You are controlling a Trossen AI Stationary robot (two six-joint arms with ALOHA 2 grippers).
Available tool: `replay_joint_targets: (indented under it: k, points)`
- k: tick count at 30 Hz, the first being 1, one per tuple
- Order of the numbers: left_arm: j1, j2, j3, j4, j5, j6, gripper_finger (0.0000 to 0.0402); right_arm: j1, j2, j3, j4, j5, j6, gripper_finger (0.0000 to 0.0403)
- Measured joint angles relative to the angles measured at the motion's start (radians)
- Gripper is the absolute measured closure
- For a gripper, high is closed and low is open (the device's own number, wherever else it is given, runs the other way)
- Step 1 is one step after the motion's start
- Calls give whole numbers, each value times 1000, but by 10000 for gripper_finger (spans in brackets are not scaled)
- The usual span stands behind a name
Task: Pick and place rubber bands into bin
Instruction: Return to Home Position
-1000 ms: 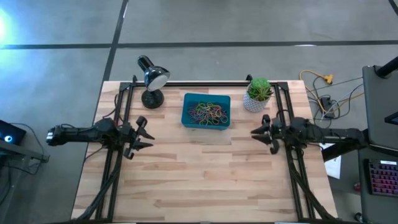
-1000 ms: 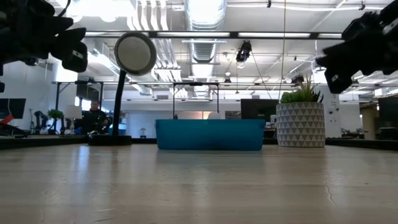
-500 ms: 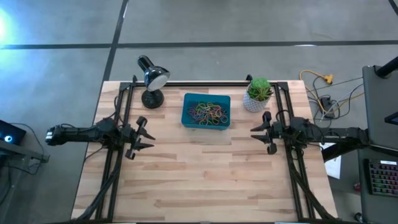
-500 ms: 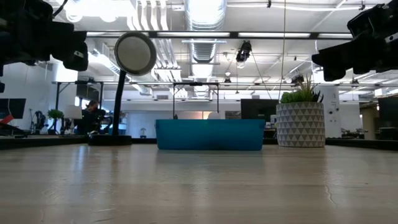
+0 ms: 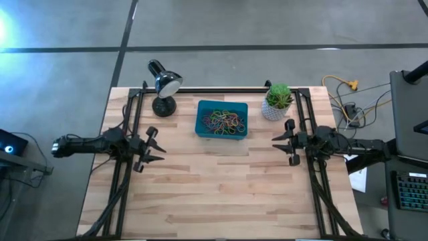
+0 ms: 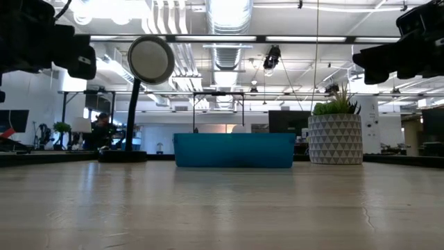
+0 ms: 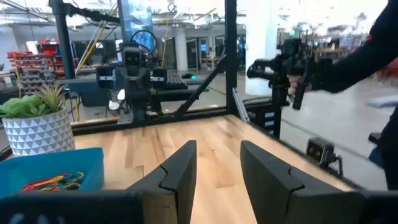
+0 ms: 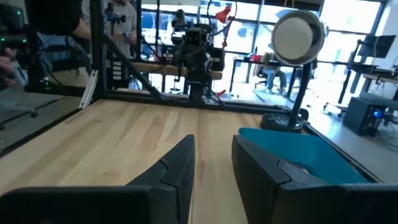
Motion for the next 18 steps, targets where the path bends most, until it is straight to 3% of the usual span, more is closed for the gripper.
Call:
replay_joint_targets:
  k: [18]
  points:
    - [0,63,0,1,3,-19,292,-3,3,0,0,4,30,315]
